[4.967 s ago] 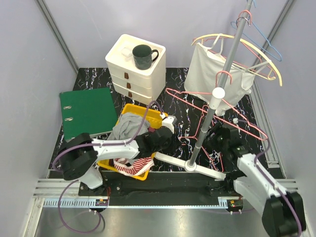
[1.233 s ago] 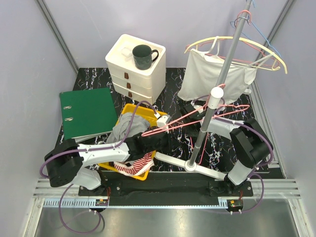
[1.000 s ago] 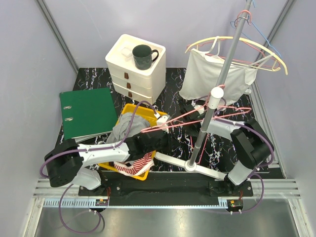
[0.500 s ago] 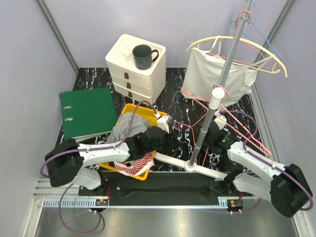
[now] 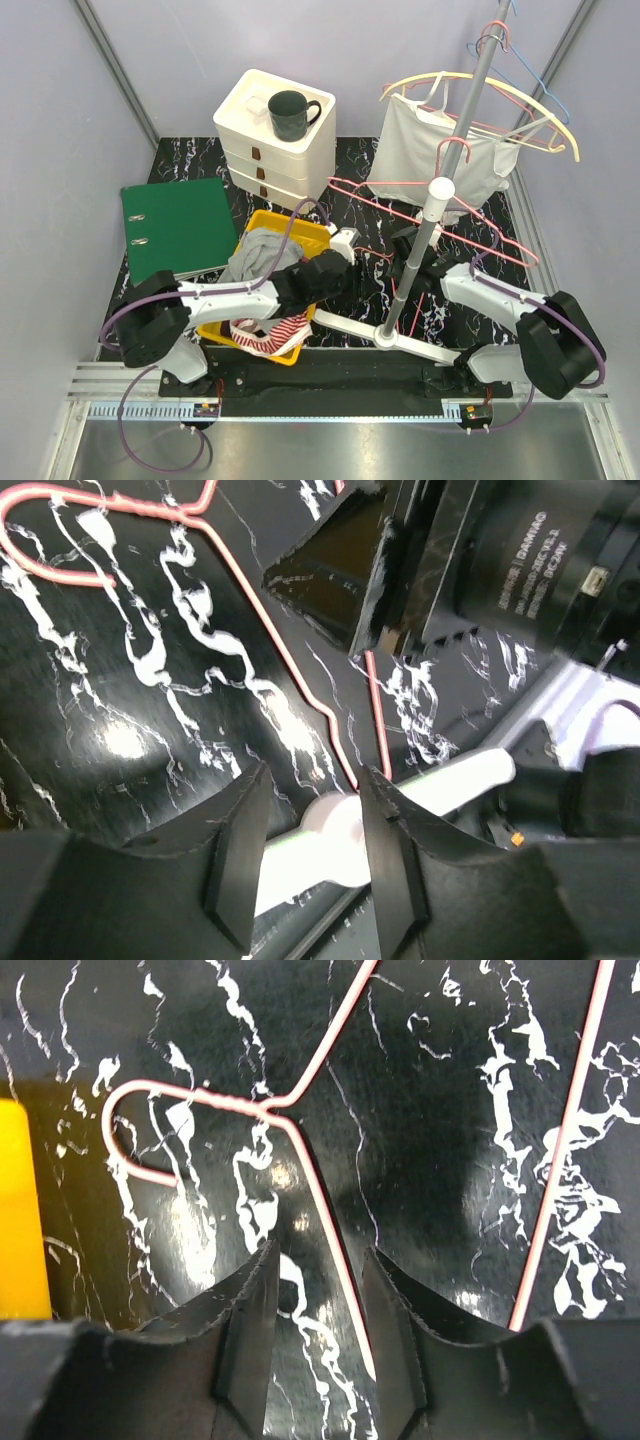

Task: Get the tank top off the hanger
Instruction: Pick up the hanger at the center of the board.

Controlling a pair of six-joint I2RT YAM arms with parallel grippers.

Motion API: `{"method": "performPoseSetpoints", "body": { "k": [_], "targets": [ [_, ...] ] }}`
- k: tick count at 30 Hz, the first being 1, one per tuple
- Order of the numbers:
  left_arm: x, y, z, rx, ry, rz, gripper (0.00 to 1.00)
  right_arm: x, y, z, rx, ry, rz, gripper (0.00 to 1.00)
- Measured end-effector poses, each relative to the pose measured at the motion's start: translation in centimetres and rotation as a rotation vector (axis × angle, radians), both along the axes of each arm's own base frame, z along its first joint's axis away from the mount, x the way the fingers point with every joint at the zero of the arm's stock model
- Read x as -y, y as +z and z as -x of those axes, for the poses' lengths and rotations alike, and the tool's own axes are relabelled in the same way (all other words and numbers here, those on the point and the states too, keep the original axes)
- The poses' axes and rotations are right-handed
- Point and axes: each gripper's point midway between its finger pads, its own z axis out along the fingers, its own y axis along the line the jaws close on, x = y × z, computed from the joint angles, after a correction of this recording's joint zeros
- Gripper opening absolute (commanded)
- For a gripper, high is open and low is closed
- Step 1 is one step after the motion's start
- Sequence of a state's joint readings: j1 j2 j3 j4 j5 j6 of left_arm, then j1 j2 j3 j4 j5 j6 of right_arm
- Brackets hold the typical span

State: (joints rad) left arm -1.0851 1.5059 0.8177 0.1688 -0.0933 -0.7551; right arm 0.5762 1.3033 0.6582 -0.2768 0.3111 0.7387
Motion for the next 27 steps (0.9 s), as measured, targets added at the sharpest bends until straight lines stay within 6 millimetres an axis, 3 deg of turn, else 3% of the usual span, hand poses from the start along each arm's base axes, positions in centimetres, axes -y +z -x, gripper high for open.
{"method": "performPoseSetpoints", "body": {
  "k": [6, 8, 15, 27],
  "targets": [
    [1.0, -1.9, -2.8, 0.006, 0.086, -0.099, 0.44, 0.4, -0.4, -0.8, -0.011, -0.031, -0.023, 0.5],
    [0.5, -3.1, -3.5, -0.006, 0.134, -0.133, 0.48, 0.5, -0.4, -0.9, -0.011, -0.035, -0.03, 0.5],
    [-1.1, -6.6, -6.3, -0.122, 0.345, -0.201, 0.5, 1.1, 0.4, -0.5, 0.02, -0.045, -0.059, 0.5],
    [-2.2, -7.9, -12.5, -0.333, 0.693, -0.172, 0.54, 2.5, 2.4, 0.2, 0.106, -0.061, -0.097, 0.51]
  ]
}}
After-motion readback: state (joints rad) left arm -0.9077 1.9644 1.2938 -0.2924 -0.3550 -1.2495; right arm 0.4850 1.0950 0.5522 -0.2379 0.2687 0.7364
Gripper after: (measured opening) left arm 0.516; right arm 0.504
